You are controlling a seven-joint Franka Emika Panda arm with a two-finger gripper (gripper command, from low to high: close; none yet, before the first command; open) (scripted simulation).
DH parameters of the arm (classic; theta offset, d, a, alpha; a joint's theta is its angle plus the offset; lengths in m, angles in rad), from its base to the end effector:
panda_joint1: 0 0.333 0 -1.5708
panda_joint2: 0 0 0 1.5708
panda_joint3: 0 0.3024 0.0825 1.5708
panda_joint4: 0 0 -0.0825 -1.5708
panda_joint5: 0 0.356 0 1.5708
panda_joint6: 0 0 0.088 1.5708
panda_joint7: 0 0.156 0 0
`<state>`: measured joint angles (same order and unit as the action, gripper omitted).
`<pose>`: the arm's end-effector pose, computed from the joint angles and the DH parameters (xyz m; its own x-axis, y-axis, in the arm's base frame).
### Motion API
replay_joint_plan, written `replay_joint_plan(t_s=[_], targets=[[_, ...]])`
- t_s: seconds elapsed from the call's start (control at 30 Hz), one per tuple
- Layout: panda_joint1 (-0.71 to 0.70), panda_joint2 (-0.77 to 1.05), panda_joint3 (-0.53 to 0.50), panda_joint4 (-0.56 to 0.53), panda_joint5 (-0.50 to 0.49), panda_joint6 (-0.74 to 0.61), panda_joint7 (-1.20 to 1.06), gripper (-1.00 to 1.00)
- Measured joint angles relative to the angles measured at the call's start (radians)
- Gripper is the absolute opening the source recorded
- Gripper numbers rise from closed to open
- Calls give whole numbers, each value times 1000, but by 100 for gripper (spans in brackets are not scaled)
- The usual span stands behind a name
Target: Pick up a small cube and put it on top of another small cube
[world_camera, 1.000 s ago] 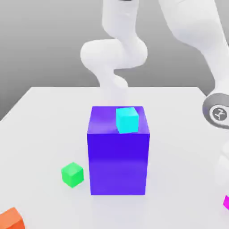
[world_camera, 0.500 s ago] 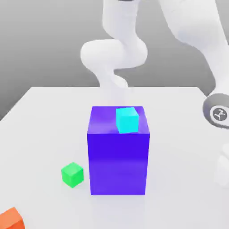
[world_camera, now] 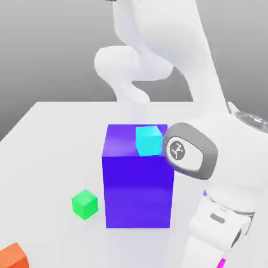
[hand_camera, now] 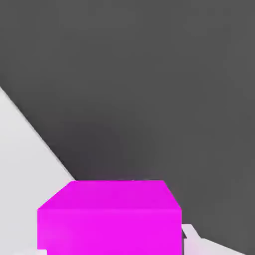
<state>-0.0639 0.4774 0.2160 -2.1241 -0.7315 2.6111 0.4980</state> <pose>0.5513 0.0873 0.1520 0.9588 0.2670 0.0967 0.2348 -0.9368 0.2593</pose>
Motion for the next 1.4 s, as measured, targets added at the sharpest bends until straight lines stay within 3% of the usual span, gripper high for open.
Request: replay_joint_plan(t_s=[0.2,0.27,0.93,1.4], targets=[[-93,17,-85,34,-141,15,-257,-100],[-129,-1,-112,12,-142,14,-273,-100],[-295,-387,-277,-488,382,-42,636,-100],[-297,-672,-252,-762,700,79,1371,-100]])
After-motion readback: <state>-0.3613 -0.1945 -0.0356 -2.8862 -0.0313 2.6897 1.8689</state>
